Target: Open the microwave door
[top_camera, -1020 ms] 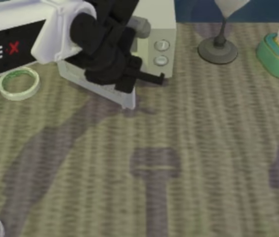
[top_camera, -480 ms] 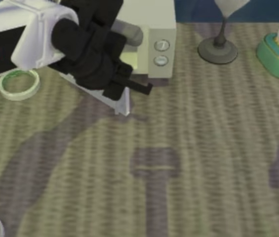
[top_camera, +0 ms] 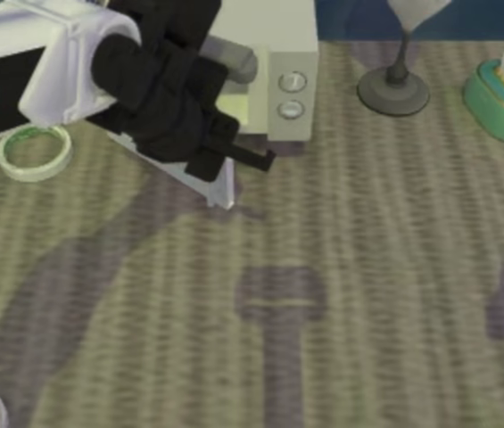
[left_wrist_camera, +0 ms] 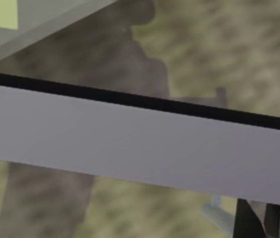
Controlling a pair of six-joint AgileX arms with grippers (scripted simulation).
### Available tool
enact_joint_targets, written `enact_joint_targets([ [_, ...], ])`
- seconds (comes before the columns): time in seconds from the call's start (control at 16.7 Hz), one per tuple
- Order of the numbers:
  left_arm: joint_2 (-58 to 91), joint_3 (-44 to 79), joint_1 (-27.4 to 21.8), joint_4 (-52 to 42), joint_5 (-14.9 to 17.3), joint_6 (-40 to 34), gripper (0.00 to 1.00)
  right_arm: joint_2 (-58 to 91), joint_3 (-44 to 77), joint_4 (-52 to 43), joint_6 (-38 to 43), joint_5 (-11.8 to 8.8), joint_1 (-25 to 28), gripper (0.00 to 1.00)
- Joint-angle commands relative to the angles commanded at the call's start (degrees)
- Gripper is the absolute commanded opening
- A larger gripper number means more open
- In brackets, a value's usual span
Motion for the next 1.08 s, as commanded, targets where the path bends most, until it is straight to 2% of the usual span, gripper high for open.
enact_joint_targets([
  [0.84, 0.00, 0.00, 0.00, 0.00, 0.00, 0.00, 0.00, 0.00, 0.00, 0.00, 0.00, 0.00, 0.00, 1.00],
  [1.08, -0.60, -0.76, 0.27, 0.21, 1.14, 1.29, 0.00, 0.00, 0.00, 0.00, 0.00, 0.00, 0.00, 1.00],
])
